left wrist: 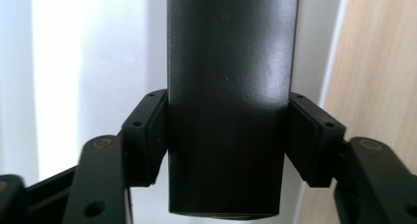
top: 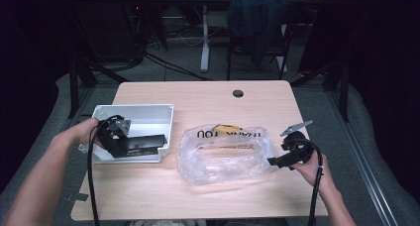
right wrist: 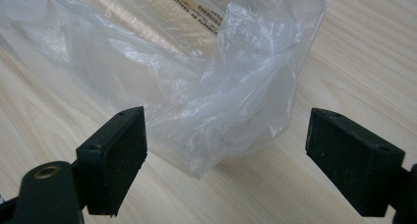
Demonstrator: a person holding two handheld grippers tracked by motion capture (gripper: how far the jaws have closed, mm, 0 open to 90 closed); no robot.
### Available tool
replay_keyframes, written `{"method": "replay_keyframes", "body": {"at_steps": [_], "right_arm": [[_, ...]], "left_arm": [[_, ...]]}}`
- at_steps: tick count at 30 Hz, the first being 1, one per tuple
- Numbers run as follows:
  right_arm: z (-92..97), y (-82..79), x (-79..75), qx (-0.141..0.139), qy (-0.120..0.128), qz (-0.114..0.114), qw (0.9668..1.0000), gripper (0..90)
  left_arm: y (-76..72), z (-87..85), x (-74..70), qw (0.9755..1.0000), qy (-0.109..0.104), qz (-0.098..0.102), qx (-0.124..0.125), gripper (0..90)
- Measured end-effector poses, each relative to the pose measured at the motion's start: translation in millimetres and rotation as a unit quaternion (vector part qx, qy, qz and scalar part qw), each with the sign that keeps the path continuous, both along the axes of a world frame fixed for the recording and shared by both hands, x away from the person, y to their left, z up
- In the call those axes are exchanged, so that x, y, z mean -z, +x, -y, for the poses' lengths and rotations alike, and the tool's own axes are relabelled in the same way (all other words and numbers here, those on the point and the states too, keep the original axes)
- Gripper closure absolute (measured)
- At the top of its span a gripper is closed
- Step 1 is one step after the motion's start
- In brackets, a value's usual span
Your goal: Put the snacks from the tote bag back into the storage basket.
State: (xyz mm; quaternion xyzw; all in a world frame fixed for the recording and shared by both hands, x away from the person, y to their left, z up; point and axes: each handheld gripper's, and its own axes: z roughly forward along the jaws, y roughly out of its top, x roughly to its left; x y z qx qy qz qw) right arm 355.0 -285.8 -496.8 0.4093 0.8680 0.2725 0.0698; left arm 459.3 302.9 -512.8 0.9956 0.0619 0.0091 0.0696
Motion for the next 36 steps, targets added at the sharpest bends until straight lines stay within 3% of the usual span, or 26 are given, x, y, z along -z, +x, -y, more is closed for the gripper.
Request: {"method": "replay_keyframes", "body": {"at_steps": [4, 8, 15, 19, 24, 28, 33, 36], "right_arm": [[0.8, -0.3, 0.4, 0.004, 0.006, 0.001, 1.0000, 15.3], [0.6, -0.7, -0.7, 0.004, 0.007, 0.002, 1.0000, 15.2], [1.7, -0.5, -2.6, 0.002, 0.005, 0.004, 1.0000, 15.1], [2.2, -0.8, -3.2, 0.003, 0.006, 0.006, 1.0000, 15.1], [3.4, -1.5, -5.0, 0.005, 0.008, 0.006, 0.9999, 15.0], [4.1, -2.2, -5.4, 0.010, 0.017, 0.008, 0.9998, 15.0], [4.7, -2.6, -6.3, 0.014, 0.011, 0.009, 0.9998, 15.0], [4.3, -2.7, -6.8, 0.016, 0.011, 0.010, 0.9998, 14.9]], "left_arm": [[-0.3, -0.6, -4.2, 0.9997, 0.003, 0.019, -0.016, 30.0], [-2.2, -0.3, -10.5, 0.9986, 0.008, 0.040, -0.034, 15.5], [-8.2, 2.3, -23.5, 0.9979, 0.003, 0.043, -0.048, 3.9], [-13.8, 2.7, -32.0, 0.9972, -0.020, 0.050, -0.051, 0.2], [-21.5, 2.6, -43.3, 0.9940, -0.054, 0.057, -0.076, 0.1], [-30.4, -0.3, -54.2, 0.9888, -0.094, 0.067, -0.095, 0.0], [-44.0, 0.7, -65.5, 0.9814, -0.110, 0.089, -0.129, 0.0], [-52.6, 3.6, -72.0, 0.9797, -0.107, 0.101, -0.136, 0.0]]}}
